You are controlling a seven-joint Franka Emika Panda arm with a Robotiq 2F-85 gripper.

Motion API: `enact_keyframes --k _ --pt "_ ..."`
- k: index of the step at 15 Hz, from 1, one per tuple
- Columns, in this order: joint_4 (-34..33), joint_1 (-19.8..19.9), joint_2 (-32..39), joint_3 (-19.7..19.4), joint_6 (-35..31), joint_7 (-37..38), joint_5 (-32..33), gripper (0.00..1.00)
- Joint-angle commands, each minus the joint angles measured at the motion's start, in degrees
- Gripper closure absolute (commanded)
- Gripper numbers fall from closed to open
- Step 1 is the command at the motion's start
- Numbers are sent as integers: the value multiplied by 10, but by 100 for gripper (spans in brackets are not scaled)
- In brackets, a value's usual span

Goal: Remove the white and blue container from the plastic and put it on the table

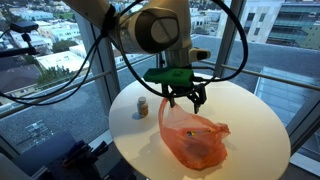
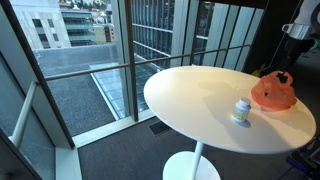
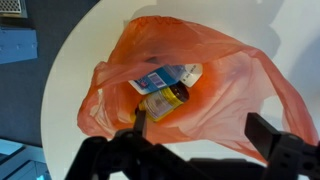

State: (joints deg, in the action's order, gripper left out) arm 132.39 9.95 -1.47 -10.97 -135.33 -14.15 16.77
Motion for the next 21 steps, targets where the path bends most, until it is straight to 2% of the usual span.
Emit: enact_keyframes --k 1,11,21 --pt "-1 11 14 -7 -14 -10 1 0" --pt "-5 27 84 -8 -71 -85 -73 0" --pt "7 56 94 -26 -56 -76 -66 0"
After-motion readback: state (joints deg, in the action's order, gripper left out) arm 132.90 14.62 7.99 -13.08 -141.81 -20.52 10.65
